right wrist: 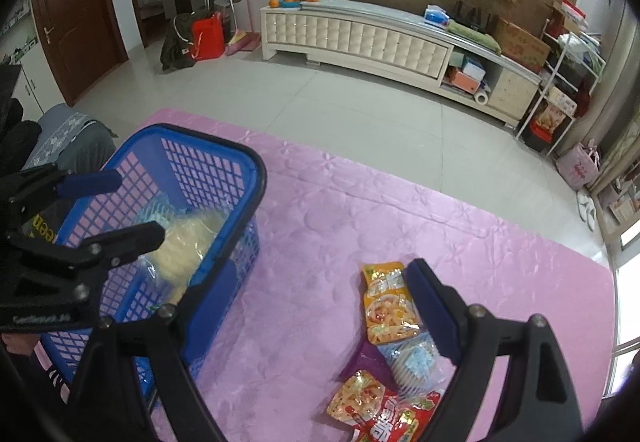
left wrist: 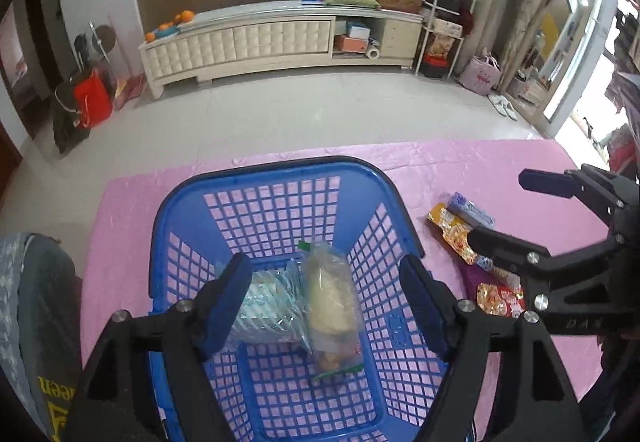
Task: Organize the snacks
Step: 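Open the right tool over the basket while the left tool lowers and releases its cracker pack, then move both tools away from the basket back over the snack pile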
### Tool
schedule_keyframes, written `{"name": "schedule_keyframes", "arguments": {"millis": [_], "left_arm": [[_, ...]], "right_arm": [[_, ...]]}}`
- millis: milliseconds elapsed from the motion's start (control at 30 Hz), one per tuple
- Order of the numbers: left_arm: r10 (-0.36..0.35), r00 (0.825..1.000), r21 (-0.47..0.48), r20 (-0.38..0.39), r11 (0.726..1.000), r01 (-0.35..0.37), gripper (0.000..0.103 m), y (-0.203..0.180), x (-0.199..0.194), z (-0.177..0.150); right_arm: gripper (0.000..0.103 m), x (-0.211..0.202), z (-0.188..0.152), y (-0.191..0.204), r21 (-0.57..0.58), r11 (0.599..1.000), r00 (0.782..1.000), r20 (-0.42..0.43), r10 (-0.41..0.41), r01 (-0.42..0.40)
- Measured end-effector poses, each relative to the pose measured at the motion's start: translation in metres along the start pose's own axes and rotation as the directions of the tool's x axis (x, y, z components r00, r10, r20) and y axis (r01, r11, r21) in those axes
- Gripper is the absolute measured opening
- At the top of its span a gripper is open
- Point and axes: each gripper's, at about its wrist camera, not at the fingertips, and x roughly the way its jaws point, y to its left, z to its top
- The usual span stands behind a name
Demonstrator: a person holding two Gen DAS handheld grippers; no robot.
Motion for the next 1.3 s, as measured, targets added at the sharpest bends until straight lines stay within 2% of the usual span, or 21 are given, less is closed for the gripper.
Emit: {"name": "schedule_keyframes", "arguments": {"millis": [167, 500, 600, 800, 1067, 1300], "left_arm": [[0.015, 1.0, 0.019, -0.008, 1.0, -0.015, 0.075, -0.011, -0.01, -0.007], [0.021, 0.999, 0.052, 0.038, 0.998, -0.023, 0.075, -0.035, -0.057, -0.02], [0.023, 0.998, 0.058, 0.055, 0.998, -0.026, 0.081, -0.042, -0.071, -0.023], [0.017, 0.996, 0.082, 0.088, 0.996, -0.024, 0.081, -0.063, -0.094, -0.03], [0.0, 0.994, 0.109, 0.11, 0.994, -0.012, 0.082, -0.092, -0.11, -0.032], [-0.022, 0.994, 0.13, 0.111, 0.992, 0.008, 0.082, -0.117, -0.111, -0.036]], "right_arm": [[0.09, -0.01, -0.009, -0.008, 0.031, 0.999, 1.0, -0.002, 0.014, -0.014], [0.09, -0.062, -0.027, -0.018, 0.044, 0.999, 0.999, 0.037, 0.006, -0.007], [0.09, -0.078, -0.034, -0.022, 0.065, 0.998, 0.999, 0.049, 0.013, -0.016], [0.09, -0.109, -0.045, -0.031, 0.089, 0.996, 0.997, 0.076, 0.005, -0.012], [0.09, -0.137, -0.063, -0.046, 0.115, 0.993, 0.995, 0.098, -0.021, 0.009], [0.09, -0.146, -0.082, -0.065, 0.138, 0.99, 0.995, 0.099, -0.028, 0.014]]}}
